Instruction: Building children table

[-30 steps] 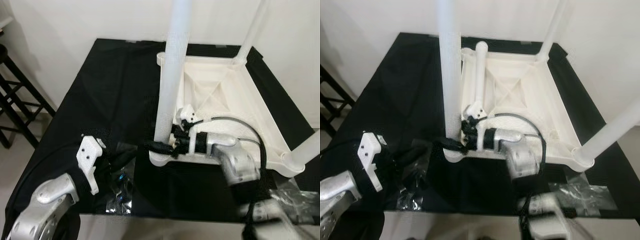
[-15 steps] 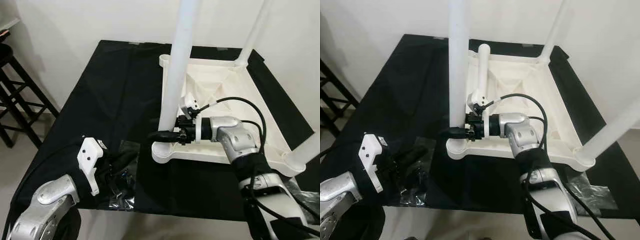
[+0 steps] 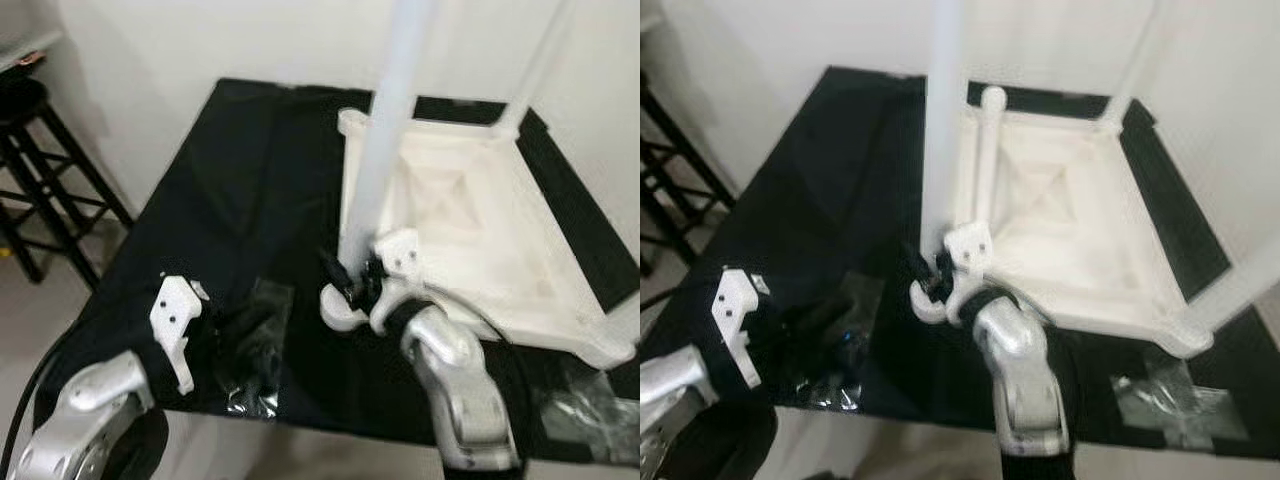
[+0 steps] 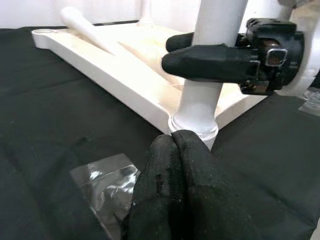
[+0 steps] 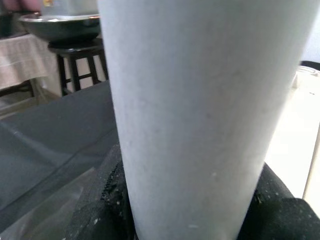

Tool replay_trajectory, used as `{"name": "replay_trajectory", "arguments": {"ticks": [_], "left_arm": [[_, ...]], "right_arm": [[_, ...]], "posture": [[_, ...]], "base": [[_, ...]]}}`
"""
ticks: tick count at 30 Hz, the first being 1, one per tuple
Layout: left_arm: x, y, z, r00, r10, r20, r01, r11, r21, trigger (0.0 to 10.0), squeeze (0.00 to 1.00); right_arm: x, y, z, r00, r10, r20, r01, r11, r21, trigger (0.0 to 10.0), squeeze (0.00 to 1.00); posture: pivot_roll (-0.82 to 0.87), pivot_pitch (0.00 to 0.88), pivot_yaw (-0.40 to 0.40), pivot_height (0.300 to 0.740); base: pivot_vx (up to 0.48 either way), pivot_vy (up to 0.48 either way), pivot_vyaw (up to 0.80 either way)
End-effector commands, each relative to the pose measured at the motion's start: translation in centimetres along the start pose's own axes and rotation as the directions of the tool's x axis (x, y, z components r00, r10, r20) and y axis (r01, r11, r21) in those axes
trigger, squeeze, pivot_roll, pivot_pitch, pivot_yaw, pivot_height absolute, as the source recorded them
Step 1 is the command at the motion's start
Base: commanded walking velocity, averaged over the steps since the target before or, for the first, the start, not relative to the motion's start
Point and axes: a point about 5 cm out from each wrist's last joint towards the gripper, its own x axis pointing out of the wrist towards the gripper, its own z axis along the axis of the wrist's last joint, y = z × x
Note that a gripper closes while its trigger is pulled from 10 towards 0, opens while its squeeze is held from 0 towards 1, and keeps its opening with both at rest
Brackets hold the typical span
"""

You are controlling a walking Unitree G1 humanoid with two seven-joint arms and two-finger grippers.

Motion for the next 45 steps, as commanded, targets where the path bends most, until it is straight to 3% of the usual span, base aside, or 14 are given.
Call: {"name": "replay_trajectory", "arguments": {"ticks": [1, 5, 6, 7, 10, 11, 14, 16, 19, 28, 29, 30, 31, 45], "left_arm": [[-0.1, -0.1, -0.3, 1.0, -0.014, -0.021, 0.013, 1.0, -0.003, 10.0, 0.0], [-0.3, 0.0, -0.2, 1.0, 0.003, -0.021, -0.003, 1.0, 0.004, 10.0, 0.0], [-0.3, 0.0, -0.2, 1.0, 0.005, -0.02, -0.005, 1.0, 0.005, 10.0, 0.0], [-0.3, 0.0, -0.2, 1.0, 0.004, -0.02, -0.004, 1.0, 0.005, 10.0, 0.0], [-0.3, 0.0, -0.2, 1.0, 0.002, -0.021, -0.002, 1.0, 0.005, 10.0, 0.0], [-0.2, 0.0, -0.2, 1.0, -0.001, -0.022, 0.001, 1.0, 0.003, 10.0, 0.0], [-0.2, 0.0, -0.2, 1.0, -0.003, -0.022, 0.003, 1.0, 0.002, 10.0, 0.0], [0.0, 0.1, -0.3, 1.0, -0.005, -0.024, 0.005, 1.0, 0.0, 10.0, 0.0], [0.1, 0.1, -0.4, 1.0, -0.004, -0.025, 0.004, 1.0, 0.001, 10.0, 0.0], [0.1, 0.2, -0.5, 1.0, -0.003, -0.03, 0.003, 1.0, 0.001, 10.0, 0.0], [0.0, 0.2, -0.5, 1.0, -0.003, -0.031, 0.003, 1.0, 0.001, 10.0, 0.0], [0.0, 0.2, -0.5, 1.0, -0.003, -0.031, 0.003, 1.0, 0.001, 10.0, 0.0], [0.0, 0.2, -0.5, 0.999, -0.003, -0.032, 0.003, 1.0, 0.001, 10.0, 0.0], [-0.1, 0.2, -0.6, 0.999, -0.002, -0.032, 0.002, 1.0, 0.0, 10.0, 0.0]], "right_arm": [[-0.1, -1.4, -2.4, 0.99, -0.079, -0.12, 0.083, 0.996, 0.026, 0.0, 0.0], [0.0, -0.8, -2.2, 0.988, -0.088, -0.129, 0.095, 0.994, 0.05, 0.0, 0.0], [0.0, -0.6, -2.1, 0.988, -0.08, -0.13, 0.087, 0.995, 0.049, 1.5, 0.0], [0.0, -0.3, -1.8, 0.99, -0.05, -0.131, 0.06, 0.996, 0.069, 10.0, 0.0], [0.1, 0.0, -1.6, 0.992, -0.007, -0.128, 0.019, 0.996, 0.089, 10.0, 0.0], [0.5, 0.3, -1.0, 0.989, 0.104, -0.104, -0.091, 0.988, 0.125, 10.0, 1.0], [1.1, 0.1, 0.6, 0.959, 0.283, -0.023, -0.279, 0.953, 0.119, 10.0, 1.0], [1.8, -2.6, 3.5, 0.778, 0.628, 0.009, -0.627, 0.777, -0.055, 10.0, 0.0], [2.3, -4.3, 3.7, 0.702, 0.709, -0.069, -0.712, 0.699, -0.066, 10.0, 0.0], [5.0, -6.2, 3.9, 0.636, 0.757, -0.152, -0.766, 0.642, -0.007, 10.0, 0.0], [5.4, -6.2, 4.1, 0.629, 0.764, -0.142, -0.772, 0.636, 0.0, 4.5, 0.0], [5.4, -6.2, 4.1, 0.629, 0.764, -0.142, -0.772, 0.636, 0.0, 4.5, 0.0], [5.6, -6.3, 4.3, 0.617, 0.777, -0.125, -0.782, 0.623, 0.015, 0.0, 0.0], [4.1, -6.3, 2.0, 0.559, 0.821, -0.114, -0.822, 0.567, 0.047, 0.0, 0.0]], "posture": [[0.07, 0.126, -0.068, 0.74], [0.07, 0.131, -0.063, 0.74], [0.07, 0.131, -0.064, 0.74], [0.07, 0.131, -0.064, 0.74], [0.07, 0.127, -0.06, 0.74], [0.08, 0.127, -0.058, 0.74], [0.09, 0.125, -0.053, 0.74], [0.1, 0.115, -0.056, 0.74], [0.1, 0.111, -0.057, 0.74], [0.12, 0.103, -0.053, 0.74], [0.12, 0.103, -0.053, 0.74], [0.12, 0.103, -0.053, 0.74], [0.13, 0.105, -0.052, 0.74], [0.12, 0.115, -0.058, 0.74]], "base": [[0.0, 0.0, 0.0], [0.0, 0.0, 0.0], [0.0, 0.0, 0.0], [0.0, 0.0, 0.0], [0.0, 0.0, 0.0], [0.0, 0.0, 0.0], [0.0, 0.0, 0.0], [0.0, 0.0, 0.0], [0.0, 0.0, 0.0], [0.0, 0.0, 0.0], [0.0, 0.0, 0.0], [0.0, 0.0, 0.0], [0.0, 0.0, 0.0], [0.0, 0.0, 0.0]]}}
